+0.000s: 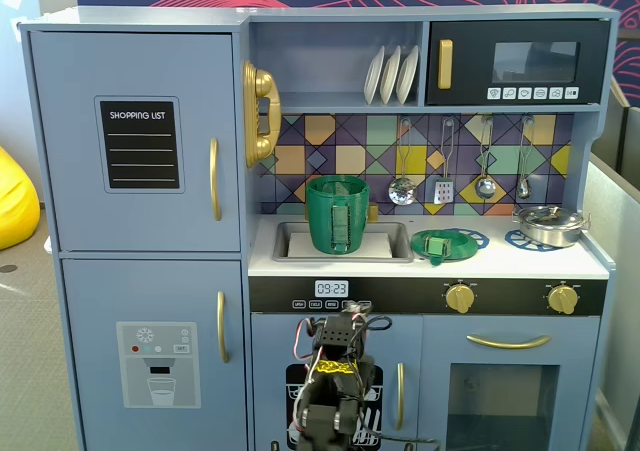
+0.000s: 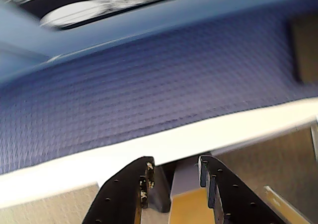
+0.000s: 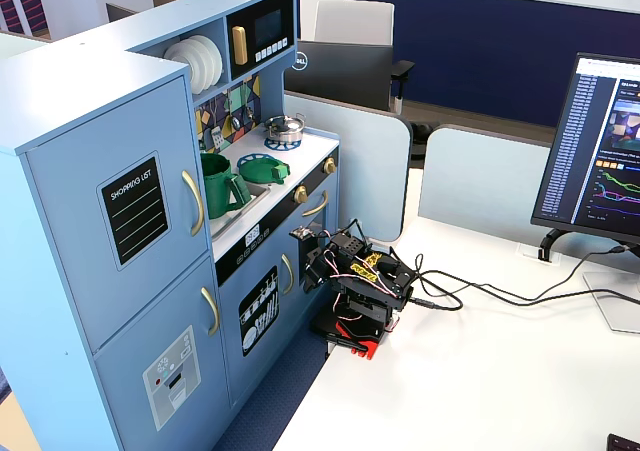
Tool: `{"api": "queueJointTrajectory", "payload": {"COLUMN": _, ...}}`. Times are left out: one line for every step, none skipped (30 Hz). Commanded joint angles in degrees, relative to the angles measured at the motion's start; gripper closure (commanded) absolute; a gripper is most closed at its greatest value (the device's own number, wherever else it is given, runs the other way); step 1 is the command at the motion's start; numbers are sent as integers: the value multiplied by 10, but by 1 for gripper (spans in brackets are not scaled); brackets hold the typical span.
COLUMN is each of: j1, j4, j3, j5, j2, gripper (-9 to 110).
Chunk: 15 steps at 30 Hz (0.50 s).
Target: Pick up the lid from the counter and put it on the green recipient
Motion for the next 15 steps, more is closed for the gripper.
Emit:
{"api": "queueJointTrajectory", "payload": {"j1": 105, "j4": -93, "j3": -143, "j5": -84, "j2": -54, "gripper": 101}}
{"api": "queueJointTrajectory", "payload": {"j1": 131, "j4": -123, "j3": -185, "j5": -103, "j2": -71, "gripper": 101}}
{"api": "queueJointTrajectory", "payload": {"j1": 151, "j4": -156, "j3": -225, "j5": -112, "j2": -87, "gripper": 101}}
{"api": "queueJointTrajectory", "payload": {"j1": 170, "j4": -192, "j3": -261, "j5": -115, "j2": -101, "gripper": 100}}
{"api": "queueJointTrajectory", "payload": {"j1": 185, "j4": -229, "j3": -290, "j5": -116, "j2": -113, "gripper": 99}}
{"api": "queueJointTrajectory", "payload": {"j1": 200, "j4": -273, "j3": -311, "j5": -109, "j2": -122, "gripper": 95}}
{"api": "queueJointTrajectory", "payload": {"j1": 211, "j4": -321, "j3": -327, "j5": -98, "j2": -131, "gripper": 90}}
{"api": "queueJointTrajectory", "payload": {"j1": 220, "j4": -371, "j3": -335, "j5": -86, "j2": -137, "gripper": 84}}
{"api": "queueJointTrajectory", "payload": {"j1": 229, "j4": -417, "j3": -339, "j5": -82, "j2": -143, "gripper": 78}}
{"api": "queueJointTrajectory", "payload": {"j1": 236, "j4": -461, "j3": -339, "j5": -81, "j2": -148, "gripper": 73}}
{"api": "queueJointTrajectory", "payload": {"j1": 243, "j4": -499, "j3": -337, "j5": -85, "j2": -152, "gripper": 69}}
{"api": "queueJointTrajectory", "payload": {"j1": 248, "j4": -531, "j3": -333, "j5": -88, "j2": -156, "gripper": 67}}
{"api": "queueJointTrajectory", "payload": {"j1": 250, "j4": -552, "j3": -330, "j5": -90, "j2": -162, "gripper": 65}}
{"api": "queueJointTrajectory", "payload": {"j1": 252, "j4": -570, "j3": -328, "j5": -87, "j2": -170, "gripper": 64}}
{"api": "queueJointTrajectory", "payload": {"j1": 254, "j4": -586, "j3": -324, "j5": -86, "j2": -180, "gripper": 64}}
